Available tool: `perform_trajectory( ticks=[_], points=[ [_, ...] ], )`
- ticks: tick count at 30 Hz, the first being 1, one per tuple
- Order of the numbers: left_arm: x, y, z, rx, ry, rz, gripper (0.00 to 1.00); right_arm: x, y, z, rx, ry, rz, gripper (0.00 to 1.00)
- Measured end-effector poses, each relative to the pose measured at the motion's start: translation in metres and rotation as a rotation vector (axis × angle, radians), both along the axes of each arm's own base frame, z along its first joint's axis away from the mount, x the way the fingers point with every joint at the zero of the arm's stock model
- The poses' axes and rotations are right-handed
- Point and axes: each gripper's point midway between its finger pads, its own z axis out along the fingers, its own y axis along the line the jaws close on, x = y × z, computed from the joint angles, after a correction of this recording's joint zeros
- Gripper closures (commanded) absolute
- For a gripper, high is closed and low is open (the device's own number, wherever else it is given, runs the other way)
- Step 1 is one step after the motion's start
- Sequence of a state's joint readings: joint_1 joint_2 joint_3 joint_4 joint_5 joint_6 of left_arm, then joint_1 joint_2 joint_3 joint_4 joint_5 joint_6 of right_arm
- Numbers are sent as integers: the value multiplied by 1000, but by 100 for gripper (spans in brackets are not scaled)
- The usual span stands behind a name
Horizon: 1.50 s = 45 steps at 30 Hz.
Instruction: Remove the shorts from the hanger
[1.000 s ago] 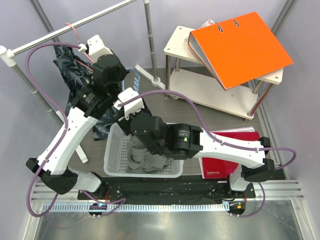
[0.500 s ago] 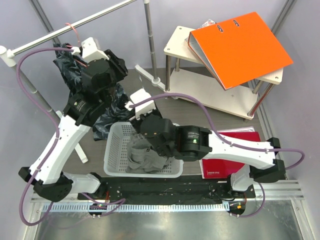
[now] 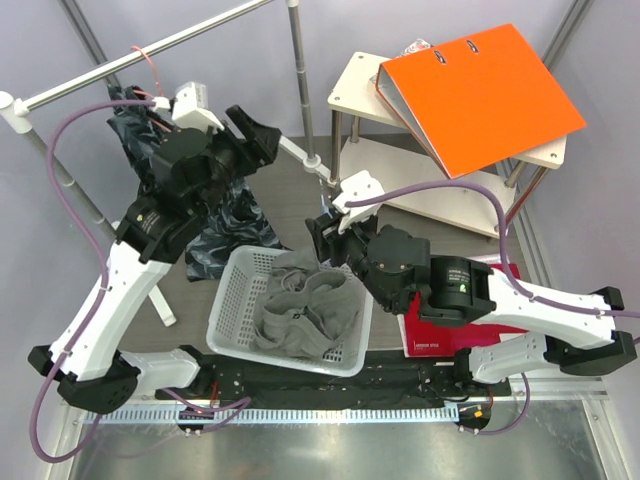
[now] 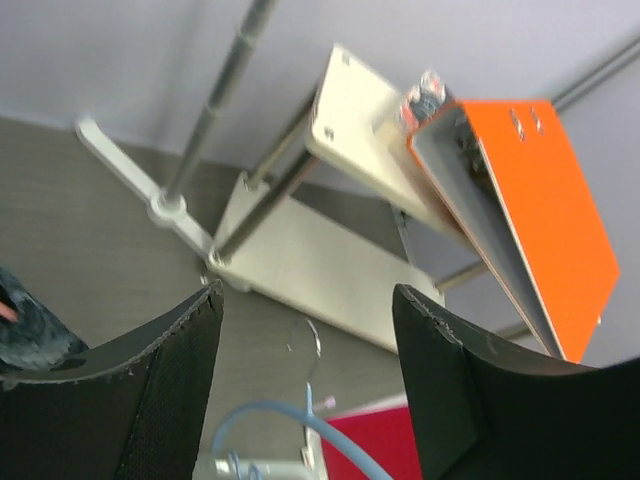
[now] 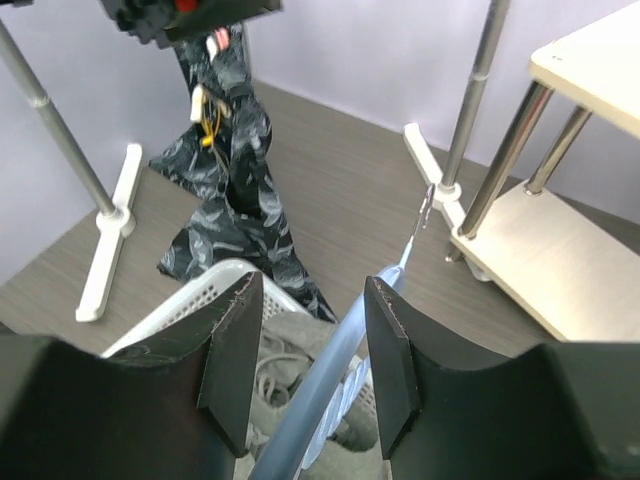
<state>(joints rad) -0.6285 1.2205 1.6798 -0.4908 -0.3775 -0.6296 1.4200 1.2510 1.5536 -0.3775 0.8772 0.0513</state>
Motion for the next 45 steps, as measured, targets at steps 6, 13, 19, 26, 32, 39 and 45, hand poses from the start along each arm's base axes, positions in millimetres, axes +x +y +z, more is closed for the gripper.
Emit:
perform_trajectory(
  ticks=[6,13,19,26,32,39,45],
  points=[
    [-17,-21,-77,-101,236,-90,33,-4,8,-30,-20,13,50,99],
    [-47,-19,-149,-349,482,-47,35,-7,-9,-28,34,7,62,99],
    [-56,-31,-197,-697,643,-34,29,-7,-10,-31,53,13,68,99],
    [-29,-93,-223,-971,856,-186,35,-11,-14,-34,76,21,85,99],
    [-25,-110,-205,-1063,849,-287,30,-12,-15,-34,92,28,88,99],
    [-27,-115,-176,-1142,795,-357,45,-13,-13,-36,93,31,100,99],
    [-38,-128,-175,-1142,831,-403,56,-13,-13,-37,92,31,100,99]
  ],
)
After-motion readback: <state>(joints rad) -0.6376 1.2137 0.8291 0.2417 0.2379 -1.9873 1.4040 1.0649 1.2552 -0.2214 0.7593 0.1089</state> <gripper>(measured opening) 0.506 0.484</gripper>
